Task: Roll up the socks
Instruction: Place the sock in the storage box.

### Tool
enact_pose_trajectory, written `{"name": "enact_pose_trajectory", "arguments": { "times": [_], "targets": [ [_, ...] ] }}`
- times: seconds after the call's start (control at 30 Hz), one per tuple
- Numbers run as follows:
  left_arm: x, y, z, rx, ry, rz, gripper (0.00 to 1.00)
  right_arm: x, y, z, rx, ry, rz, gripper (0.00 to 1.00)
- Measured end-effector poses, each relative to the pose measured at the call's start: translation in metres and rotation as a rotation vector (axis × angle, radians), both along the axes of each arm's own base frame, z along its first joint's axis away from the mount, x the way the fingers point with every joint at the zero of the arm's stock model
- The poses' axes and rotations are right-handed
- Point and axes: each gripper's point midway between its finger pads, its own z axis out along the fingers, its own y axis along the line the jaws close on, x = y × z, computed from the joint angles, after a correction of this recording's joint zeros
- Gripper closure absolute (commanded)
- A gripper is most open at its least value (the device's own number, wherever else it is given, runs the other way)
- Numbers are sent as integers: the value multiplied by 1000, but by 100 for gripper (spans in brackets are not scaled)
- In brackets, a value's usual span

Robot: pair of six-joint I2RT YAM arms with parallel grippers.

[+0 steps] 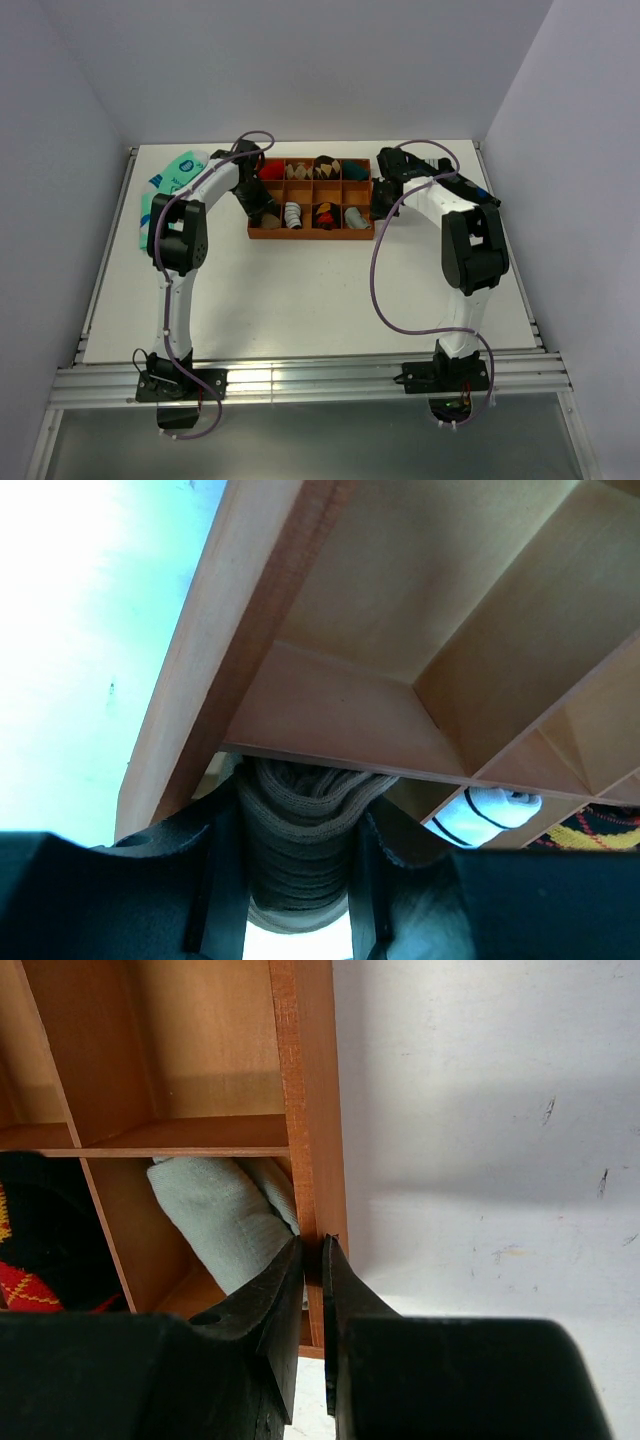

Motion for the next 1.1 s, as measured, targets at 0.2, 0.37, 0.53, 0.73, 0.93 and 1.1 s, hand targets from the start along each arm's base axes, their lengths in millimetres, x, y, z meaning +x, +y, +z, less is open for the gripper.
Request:
{"name": "enact_pose_trajectory", "arguments": {
  "times": [0.2, 0.37, 0.53, 0.73, 0.93, 1.1],
  "targets": [
    [-2, 5, -1, 32, 40, 39, 100, 0, 2, 0, 7, -5, 6, 91],
    [-17, 21, -4, 116, 104, 87, 100, -4, 15, 1, 29, -2, 40, 91],
    [-26, 28, -5, 145, 125, 106, 100, -6, 21, 1, 47, 0, 56, 91],
    [-28, 30, -5, 153, 128, 110, 100, -6, 23, 1, 57, 0, 62, 92],
    [-26, 31, -3, 155, 123, 110, 100, -6, 23, 1, 56, 0, 61, 100],
    [-25, 31, -2, 161, 125, 106, 100, -6, 23, 1, 55, 0, 61, 100]
  ]
}}
